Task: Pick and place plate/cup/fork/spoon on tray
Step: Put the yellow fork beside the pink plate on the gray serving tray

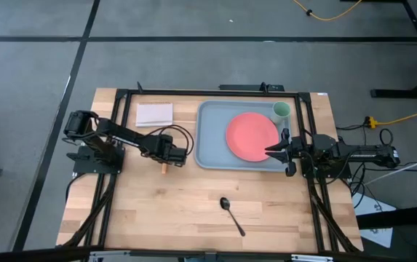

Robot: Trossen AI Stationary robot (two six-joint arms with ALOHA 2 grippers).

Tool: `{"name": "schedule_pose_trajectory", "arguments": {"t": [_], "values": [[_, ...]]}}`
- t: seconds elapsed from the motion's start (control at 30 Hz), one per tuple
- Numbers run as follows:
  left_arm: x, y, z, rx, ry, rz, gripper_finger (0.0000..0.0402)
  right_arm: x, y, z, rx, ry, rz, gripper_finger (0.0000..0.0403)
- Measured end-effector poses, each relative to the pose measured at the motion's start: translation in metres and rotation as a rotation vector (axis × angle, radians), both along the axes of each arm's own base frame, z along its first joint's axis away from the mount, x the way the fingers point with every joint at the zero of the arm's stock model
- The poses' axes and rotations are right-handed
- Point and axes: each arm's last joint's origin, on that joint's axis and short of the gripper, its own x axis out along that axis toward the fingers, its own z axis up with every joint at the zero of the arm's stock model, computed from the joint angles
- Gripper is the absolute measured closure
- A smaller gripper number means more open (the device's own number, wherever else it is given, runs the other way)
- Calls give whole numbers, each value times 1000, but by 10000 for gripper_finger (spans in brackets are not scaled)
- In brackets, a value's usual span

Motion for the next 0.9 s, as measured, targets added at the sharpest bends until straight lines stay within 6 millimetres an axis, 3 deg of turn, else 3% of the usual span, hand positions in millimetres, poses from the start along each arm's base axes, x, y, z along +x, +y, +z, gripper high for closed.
{"name": "schedule_pose_trajectory", "arguments": {"t": [0.3,0.4,0.53,0.9], "values": [[-11,1,-20,-33,-25,6,306,0,0,0,0,0,0,324],[-12,0,-20,-48,-15,2,317,0,0,0,0,0,0,324],[-12,-3,-20,-4,-11,-49,362,0,0,0,3,0,0,324],[-3,-6,-11,35,-32,-59,364,0,0,0,3,0,0,324]]}}
